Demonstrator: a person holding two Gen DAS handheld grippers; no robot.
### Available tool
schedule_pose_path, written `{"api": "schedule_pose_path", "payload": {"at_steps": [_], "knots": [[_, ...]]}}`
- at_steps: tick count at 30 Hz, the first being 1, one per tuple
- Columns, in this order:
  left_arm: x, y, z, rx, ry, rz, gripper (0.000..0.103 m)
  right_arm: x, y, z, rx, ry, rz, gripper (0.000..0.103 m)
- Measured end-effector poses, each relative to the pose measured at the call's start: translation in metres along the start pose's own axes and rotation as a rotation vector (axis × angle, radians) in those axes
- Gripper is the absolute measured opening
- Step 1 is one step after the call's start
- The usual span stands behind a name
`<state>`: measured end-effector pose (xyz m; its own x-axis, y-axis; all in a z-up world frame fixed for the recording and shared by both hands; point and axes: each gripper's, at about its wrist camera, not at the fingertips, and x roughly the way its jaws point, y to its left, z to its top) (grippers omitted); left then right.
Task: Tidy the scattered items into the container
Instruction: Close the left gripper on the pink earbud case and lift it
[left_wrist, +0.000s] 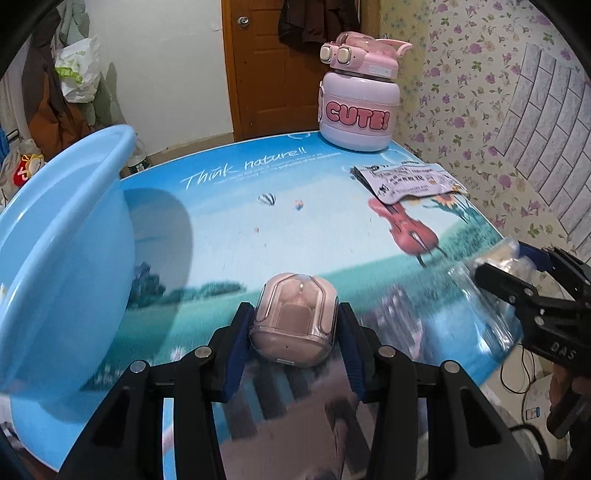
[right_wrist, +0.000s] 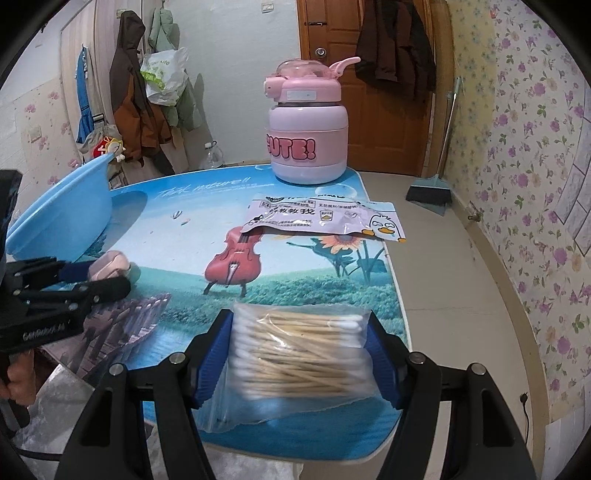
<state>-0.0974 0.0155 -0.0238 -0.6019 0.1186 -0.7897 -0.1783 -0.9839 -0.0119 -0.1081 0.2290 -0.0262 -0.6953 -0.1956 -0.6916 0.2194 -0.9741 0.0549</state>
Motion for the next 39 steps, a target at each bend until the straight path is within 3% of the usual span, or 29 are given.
{"api": "schedule_pose_path", "payload": {"at_steps": [9,25,39], "knots": [[-0.024,0.014,-0.026,-0.044,-0.014,0.004,0.042,-0.012,0.024,-0.008,-0.025,-0.012,0.009,0.07],[-0.046,0.025,-0.04,-0.091,-0.052,0.025,0.041,-0.02,0.067,-0.012,-0.077,-0.045,-0.006,0.07],[-0.056,0.026,-0.053,-0.137,-0.094,0.06,0.041,-0.041,0.087,-0.019,-0.105,-0.132,-0.034,0.07]]}}
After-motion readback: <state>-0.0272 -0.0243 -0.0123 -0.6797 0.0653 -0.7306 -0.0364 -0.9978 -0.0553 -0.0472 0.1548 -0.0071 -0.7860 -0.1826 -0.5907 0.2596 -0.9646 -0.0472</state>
